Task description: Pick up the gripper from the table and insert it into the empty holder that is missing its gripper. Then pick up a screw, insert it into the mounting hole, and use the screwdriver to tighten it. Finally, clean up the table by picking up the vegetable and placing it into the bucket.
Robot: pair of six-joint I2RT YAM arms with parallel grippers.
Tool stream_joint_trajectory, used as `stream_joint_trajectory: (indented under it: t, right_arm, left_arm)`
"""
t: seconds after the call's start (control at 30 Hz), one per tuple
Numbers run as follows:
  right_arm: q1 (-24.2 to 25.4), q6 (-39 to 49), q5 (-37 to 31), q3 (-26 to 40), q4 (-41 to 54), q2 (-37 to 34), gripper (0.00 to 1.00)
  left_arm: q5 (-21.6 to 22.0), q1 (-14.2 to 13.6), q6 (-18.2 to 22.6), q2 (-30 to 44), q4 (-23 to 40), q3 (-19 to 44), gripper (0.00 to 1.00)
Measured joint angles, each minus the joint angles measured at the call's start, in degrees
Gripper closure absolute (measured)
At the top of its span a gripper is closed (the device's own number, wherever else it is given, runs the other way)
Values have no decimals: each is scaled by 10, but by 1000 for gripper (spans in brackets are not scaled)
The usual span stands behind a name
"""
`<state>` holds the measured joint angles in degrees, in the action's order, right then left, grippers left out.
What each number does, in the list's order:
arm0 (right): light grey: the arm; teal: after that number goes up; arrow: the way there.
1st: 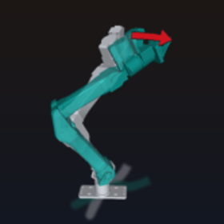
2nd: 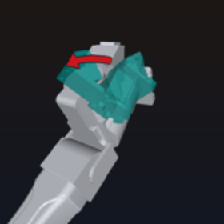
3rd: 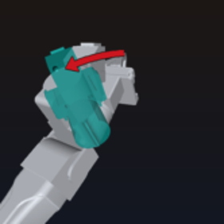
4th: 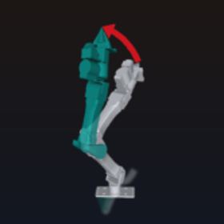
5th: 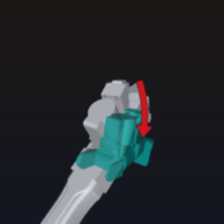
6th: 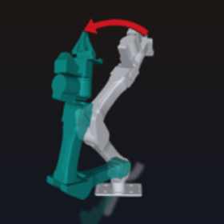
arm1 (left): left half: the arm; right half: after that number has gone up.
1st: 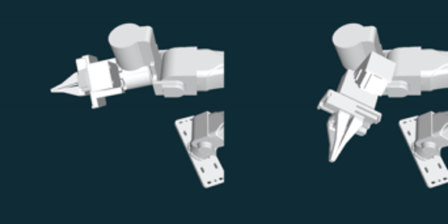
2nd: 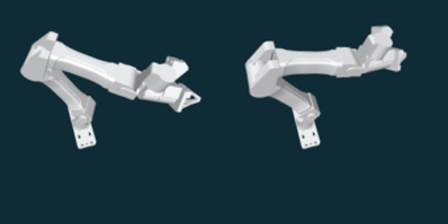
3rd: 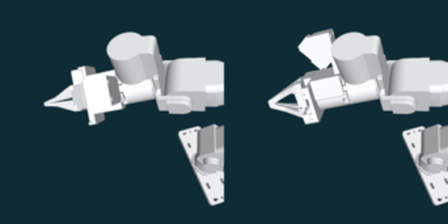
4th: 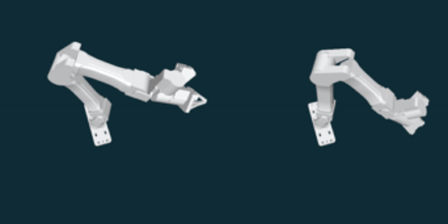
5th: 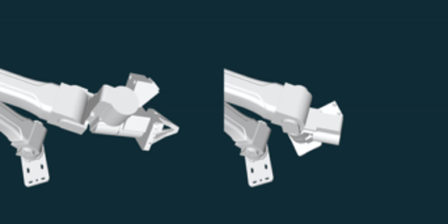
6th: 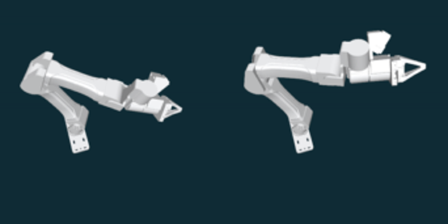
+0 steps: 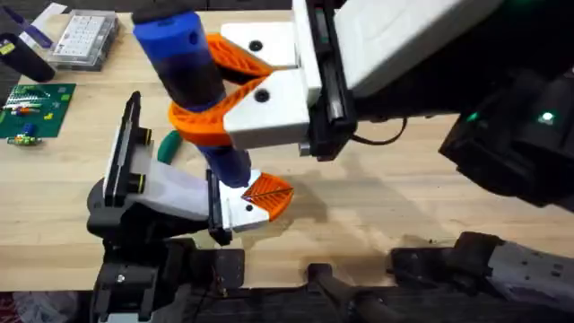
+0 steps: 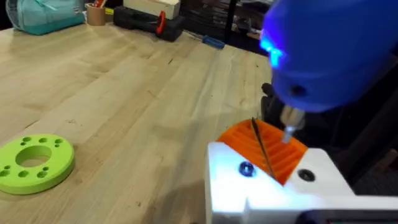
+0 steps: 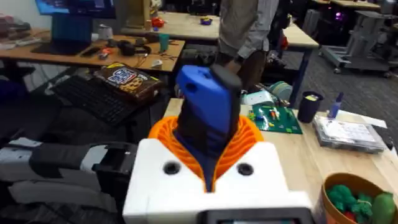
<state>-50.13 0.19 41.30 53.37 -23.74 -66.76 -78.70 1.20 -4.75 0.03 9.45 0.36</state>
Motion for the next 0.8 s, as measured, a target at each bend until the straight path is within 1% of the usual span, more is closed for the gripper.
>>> stream_joint_trajectory:
  t: [0.3,0.8]
  right_arm:
    - [8,1,-16,-21,-8,0,974]
    - [13,-6,-21,-23,-40,-20,974]
  left_arm:
    - [0,0,0,0,0,0,996]
    - [0,0,0,0,0,0,996]
